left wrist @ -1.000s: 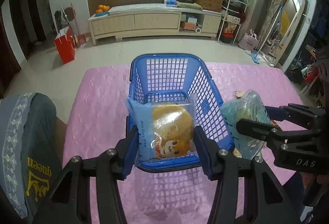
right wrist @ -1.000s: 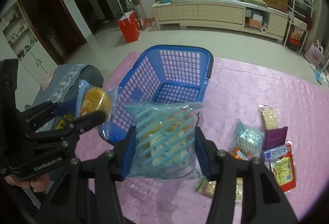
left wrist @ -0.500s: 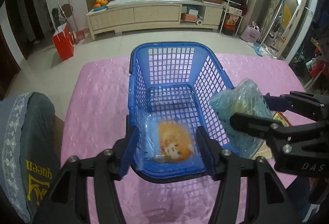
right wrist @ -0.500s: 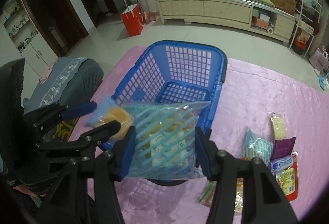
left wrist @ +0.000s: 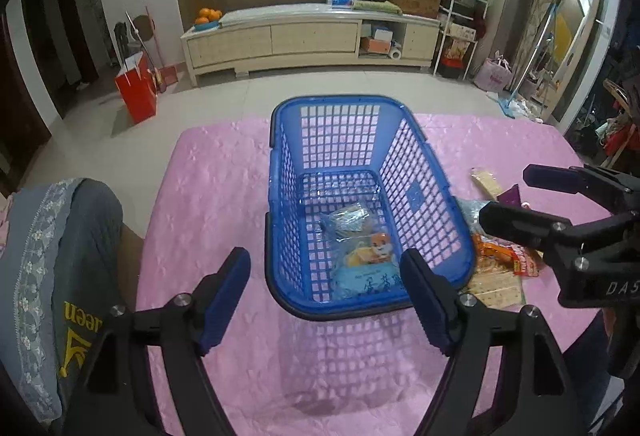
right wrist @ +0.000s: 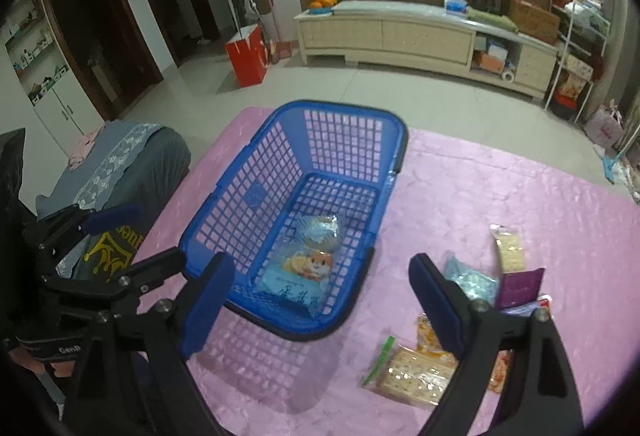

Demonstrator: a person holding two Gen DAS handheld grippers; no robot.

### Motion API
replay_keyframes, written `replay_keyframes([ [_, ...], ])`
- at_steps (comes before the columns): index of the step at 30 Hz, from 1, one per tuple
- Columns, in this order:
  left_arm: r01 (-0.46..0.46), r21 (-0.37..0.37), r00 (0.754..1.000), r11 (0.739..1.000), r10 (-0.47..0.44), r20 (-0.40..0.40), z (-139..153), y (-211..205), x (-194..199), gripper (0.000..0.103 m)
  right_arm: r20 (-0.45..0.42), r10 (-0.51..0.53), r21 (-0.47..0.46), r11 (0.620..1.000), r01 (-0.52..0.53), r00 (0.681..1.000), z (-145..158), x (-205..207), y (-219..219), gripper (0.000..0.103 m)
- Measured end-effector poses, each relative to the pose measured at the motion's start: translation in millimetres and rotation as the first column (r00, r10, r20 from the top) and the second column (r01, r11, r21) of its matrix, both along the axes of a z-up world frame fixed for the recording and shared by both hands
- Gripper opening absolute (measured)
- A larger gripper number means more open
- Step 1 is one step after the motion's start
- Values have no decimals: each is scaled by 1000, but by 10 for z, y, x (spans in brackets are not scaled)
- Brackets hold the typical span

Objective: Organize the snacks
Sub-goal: 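Withdraw both grippers from the basket back toward the snack pile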

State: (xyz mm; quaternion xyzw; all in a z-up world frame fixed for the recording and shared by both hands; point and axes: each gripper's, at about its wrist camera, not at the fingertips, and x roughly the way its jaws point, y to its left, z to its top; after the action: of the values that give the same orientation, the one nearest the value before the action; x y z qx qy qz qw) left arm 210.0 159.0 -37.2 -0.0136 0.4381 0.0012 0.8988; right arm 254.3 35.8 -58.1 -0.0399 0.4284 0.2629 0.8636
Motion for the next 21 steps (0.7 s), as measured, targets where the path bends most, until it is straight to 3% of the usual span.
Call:
replay_keyframes([
  [13,66,15,995,998,-66,75,320,-710,-300,80,122,-69,28,997,66,990,242,-367,-749,92],
  [21,152,20,985,988,-153,78,225,-1250,-293,83,177,-135,-62,987,148,975,131,-487,-1265,92],
])
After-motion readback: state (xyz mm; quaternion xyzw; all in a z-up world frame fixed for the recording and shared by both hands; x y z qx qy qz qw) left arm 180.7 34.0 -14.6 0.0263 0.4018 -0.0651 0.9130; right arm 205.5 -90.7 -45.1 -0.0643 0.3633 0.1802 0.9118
